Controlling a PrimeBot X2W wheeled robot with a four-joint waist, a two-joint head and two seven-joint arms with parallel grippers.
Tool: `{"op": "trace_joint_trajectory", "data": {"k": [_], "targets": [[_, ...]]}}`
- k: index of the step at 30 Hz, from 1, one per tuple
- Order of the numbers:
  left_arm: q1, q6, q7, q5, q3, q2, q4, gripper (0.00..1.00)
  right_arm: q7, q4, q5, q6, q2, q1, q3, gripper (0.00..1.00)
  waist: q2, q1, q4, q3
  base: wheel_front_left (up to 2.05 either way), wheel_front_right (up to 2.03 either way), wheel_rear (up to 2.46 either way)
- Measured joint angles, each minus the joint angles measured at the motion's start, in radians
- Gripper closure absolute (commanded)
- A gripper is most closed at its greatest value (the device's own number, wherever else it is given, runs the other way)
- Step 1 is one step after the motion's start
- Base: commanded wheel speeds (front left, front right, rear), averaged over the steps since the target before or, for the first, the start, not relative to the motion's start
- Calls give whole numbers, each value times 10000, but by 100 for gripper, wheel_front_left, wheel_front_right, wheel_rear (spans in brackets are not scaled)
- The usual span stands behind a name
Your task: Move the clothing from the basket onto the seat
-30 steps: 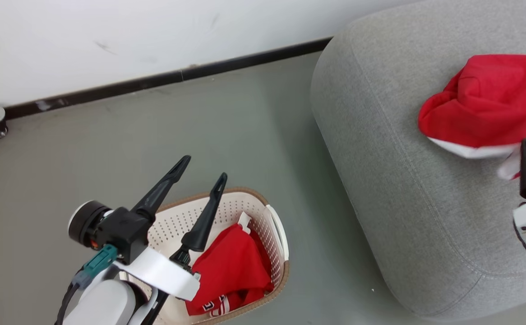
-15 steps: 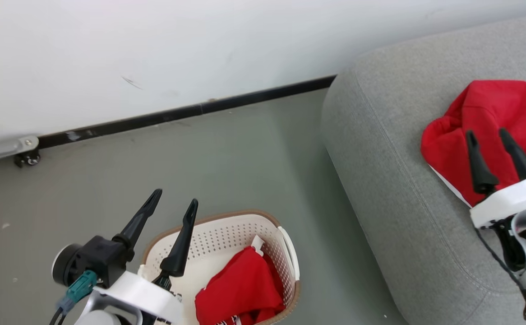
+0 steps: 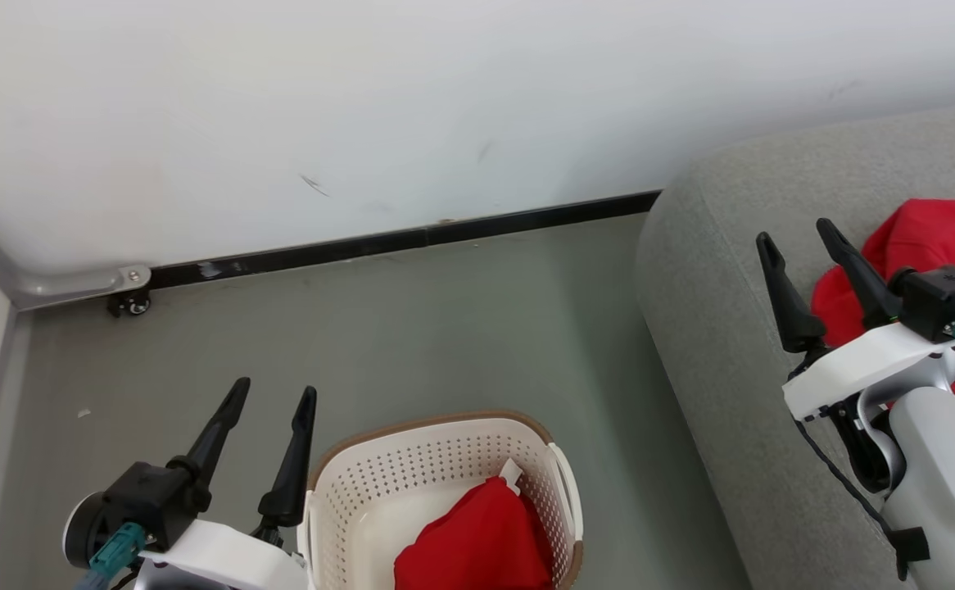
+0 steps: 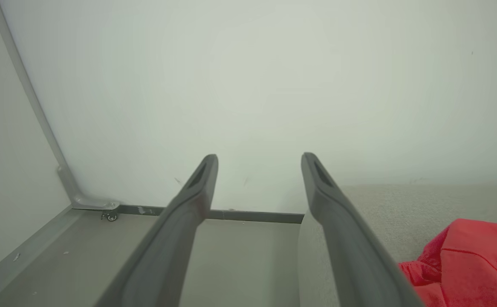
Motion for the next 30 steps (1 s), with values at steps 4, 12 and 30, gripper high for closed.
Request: {"op": "trace_joint_trajectory", "data": {"k": [4,12,30], "targets": [[51,236,0,6,291,-128,-90,0,0,-128,-140,0,205,71,0,0,0,0,274,-160,0,0,0],[296,612,0,59,732,-353,-201,0,-4,-330,-533,0,637,494,-222,0,0,0,808,-428,0,0,0],[761,740,0,393,859,-569,-38,0,105,-667,-1292,0,1592,2224,-1135,0,0,0,1602,-886,0,0,0]]}}
